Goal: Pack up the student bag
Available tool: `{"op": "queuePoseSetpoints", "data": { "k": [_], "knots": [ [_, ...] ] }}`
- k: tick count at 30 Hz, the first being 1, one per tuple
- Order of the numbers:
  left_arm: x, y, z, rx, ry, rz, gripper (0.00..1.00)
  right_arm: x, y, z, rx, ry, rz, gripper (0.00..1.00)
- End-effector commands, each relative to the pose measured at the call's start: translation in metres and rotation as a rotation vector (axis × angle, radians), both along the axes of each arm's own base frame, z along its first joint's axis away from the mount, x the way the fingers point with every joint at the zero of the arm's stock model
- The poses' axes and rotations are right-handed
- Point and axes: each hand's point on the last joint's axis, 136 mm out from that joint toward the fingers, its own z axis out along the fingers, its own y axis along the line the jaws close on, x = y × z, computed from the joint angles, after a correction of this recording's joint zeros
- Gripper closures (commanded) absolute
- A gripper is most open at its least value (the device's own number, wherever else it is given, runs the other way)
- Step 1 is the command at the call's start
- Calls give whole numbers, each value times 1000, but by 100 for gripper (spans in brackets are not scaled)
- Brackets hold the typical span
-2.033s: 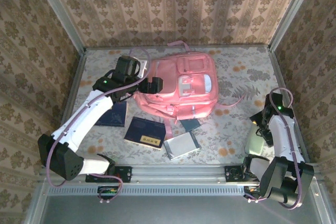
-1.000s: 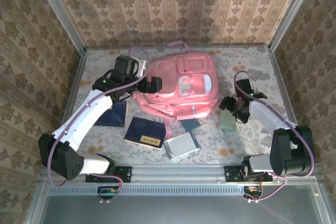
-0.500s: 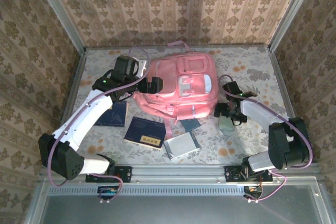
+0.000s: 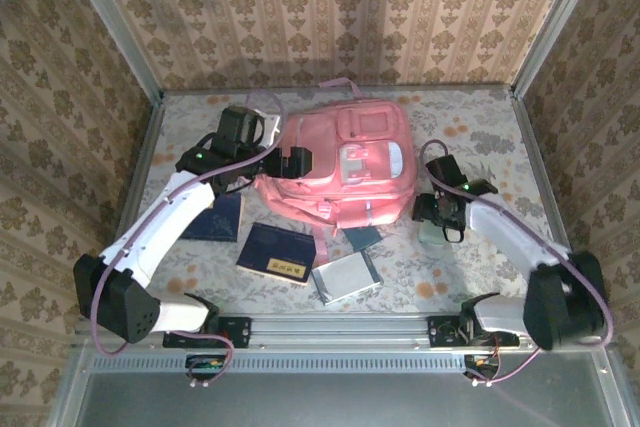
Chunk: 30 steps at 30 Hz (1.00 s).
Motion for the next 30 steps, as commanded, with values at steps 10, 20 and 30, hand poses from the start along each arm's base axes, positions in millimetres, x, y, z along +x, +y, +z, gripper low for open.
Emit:
{"op": "queuePoseSetpoints", "data": {
  "k": [10, 20, 30],
  "knots": [
    [-24, -66, 64, -336, 63, -178, 0, -12, 129, 127, 321, -424, 530, 35],
    [-38, -110, 39, -353, 189, -249, 0, -16, 185, 152, 387, -495, 705, 37],
    [-39, -125, 32, -417, 242, -273, 0, -18, 198, 154, 412, -501, 734, 37]
  ]
}}
